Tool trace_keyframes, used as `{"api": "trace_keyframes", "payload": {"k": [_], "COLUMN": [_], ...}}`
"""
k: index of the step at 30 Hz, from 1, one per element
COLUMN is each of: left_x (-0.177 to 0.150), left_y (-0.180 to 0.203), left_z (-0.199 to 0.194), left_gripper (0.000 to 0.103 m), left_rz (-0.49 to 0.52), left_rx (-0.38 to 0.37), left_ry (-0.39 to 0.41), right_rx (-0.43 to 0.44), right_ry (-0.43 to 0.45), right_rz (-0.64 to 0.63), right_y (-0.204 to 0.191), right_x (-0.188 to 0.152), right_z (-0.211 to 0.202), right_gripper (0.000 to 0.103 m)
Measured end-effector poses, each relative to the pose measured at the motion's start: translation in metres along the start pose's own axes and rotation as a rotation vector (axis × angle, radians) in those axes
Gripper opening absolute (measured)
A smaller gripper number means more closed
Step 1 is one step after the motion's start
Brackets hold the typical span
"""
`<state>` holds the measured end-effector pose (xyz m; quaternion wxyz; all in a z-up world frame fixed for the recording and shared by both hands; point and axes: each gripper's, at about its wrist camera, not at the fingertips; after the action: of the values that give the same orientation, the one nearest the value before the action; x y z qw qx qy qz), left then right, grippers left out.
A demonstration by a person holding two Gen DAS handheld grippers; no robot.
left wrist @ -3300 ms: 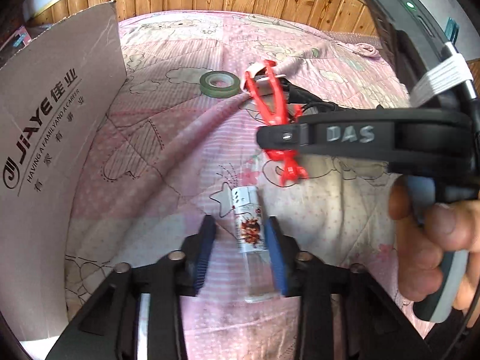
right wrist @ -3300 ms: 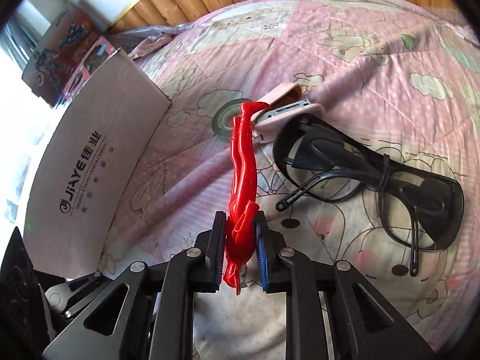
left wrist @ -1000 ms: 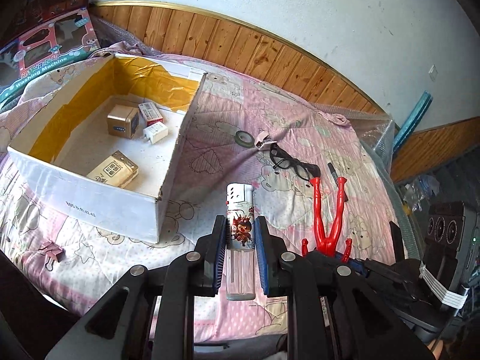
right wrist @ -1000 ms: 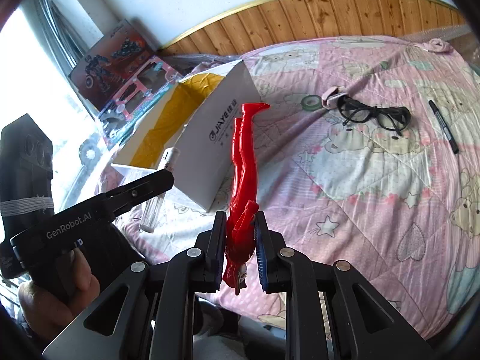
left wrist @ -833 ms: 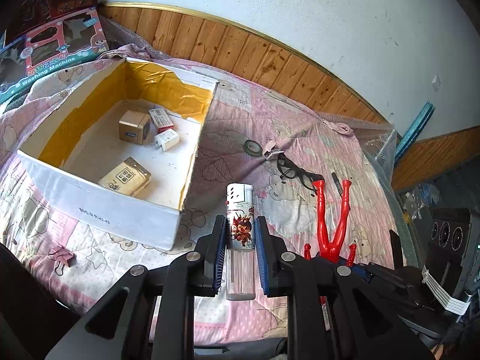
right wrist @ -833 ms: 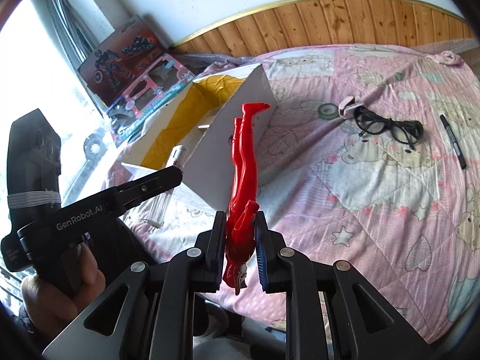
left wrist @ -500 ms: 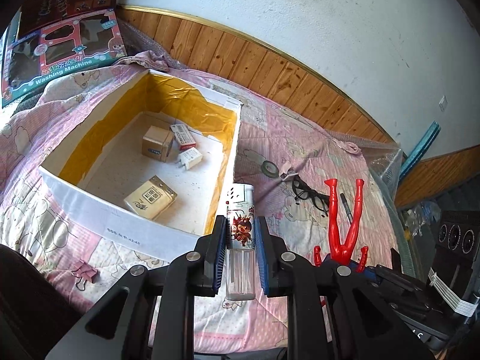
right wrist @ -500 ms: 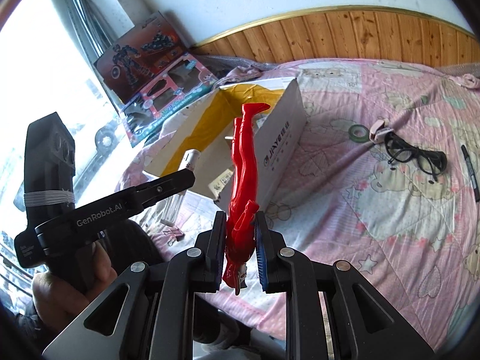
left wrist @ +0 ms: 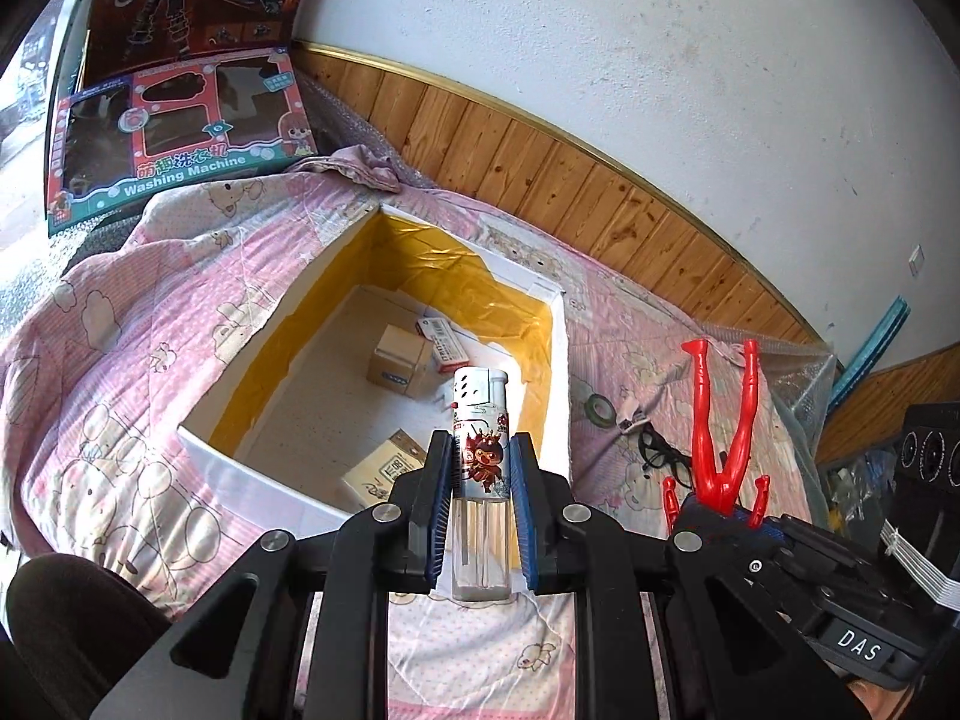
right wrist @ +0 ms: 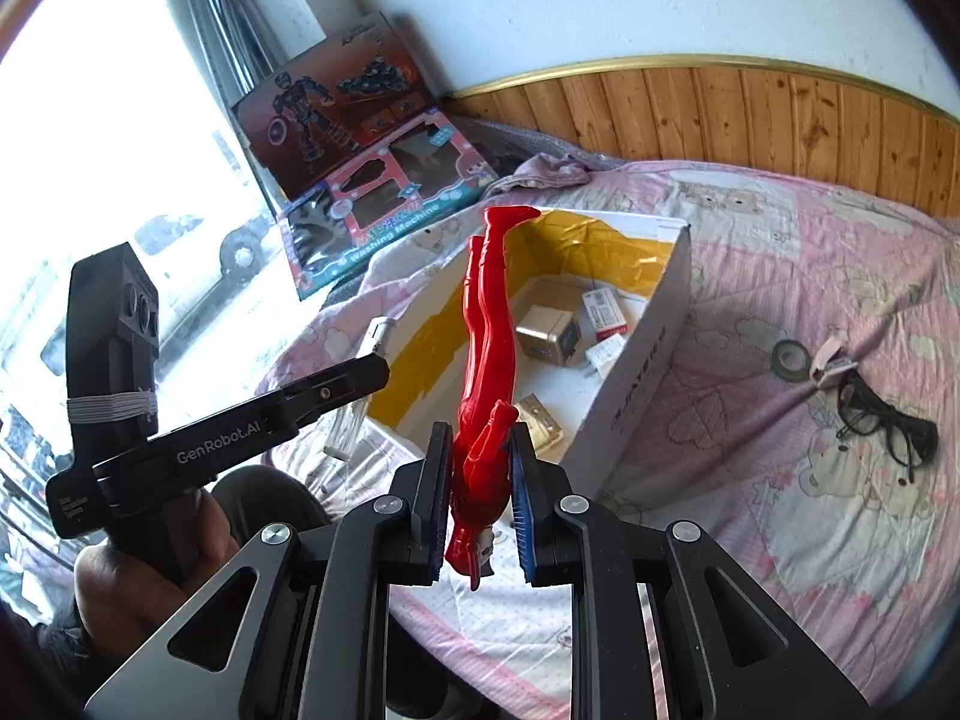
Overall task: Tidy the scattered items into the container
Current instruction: 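Carry the red figure and clear vial over the cardboard box with both tools, then lower both items into the box and open both tools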
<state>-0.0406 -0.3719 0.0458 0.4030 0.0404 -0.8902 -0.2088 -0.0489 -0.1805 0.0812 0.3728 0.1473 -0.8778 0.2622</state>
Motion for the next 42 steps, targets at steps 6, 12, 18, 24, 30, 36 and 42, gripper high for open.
{"api": "trace_keyframes", "payload": {"k": [6, 12, 18, 24, 30, 36, 42], "left_x": [0.016, 0.032, 0.046, 0.05, 0.047, 0.041, 0.039], "left_y": [-0.009, -0.018, -0.029, -0.036, -0.039, -0.046, -0.054], "left_z": [0.002, 0.014, 0.036, 0.061, 0.088, 0.111, 0.121], "left_gripper": [0.02, 0.02, 0.02, 0.02, 0.02, 0.02, 0.02], "left_rz": [0.016, 0.022, 0.009, 0.012, 0.054, 0.078, 0.072], "left_rx": [0.026, 0.035, 0.042, 0.066, 0.1, 0.139, 0.155], "left_ry": [0.015, 0.014, -0.004, -0.056, -0.121, -0.178, -0.206], "right_rx": [0.007, -0.001, -0.013, -0.043, -0.08, -0.089, -0.069], "right_ry": [-0.007, -0.027, -0.05, -0.095, -0.151, -0.225, -0.286], "right_rz": [-0.048, -0.075, -0.073, -0.028, 0.025, 0.029, 0.029], "right_y": [-0.011, -0.012, -0.005, 0.018, 0.054, 0.066, 0.058], "right_x": [0.017, 0.032, 0.048, 0.058, 0.067, 0.073, 0.084], "right_z": [0.018, 0.044, 0.072, 0.106, 0.141, 0.18, 0.22], "right_gripper": [0.019, 0.019, 0.019, 0.019, 0.019, 0.019, 0.019]}}
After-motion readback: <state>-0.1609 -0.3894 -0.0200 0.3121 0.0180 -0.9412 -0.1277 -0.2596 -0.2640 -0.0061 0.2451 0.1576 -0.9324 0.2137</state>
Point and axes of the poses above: each gripper's, at about its wrist camera, not at the fingertips, and z roughly the way its jaws point, y to its right, x to its top, and after that the axes turned 5 degrees about y, right-handed
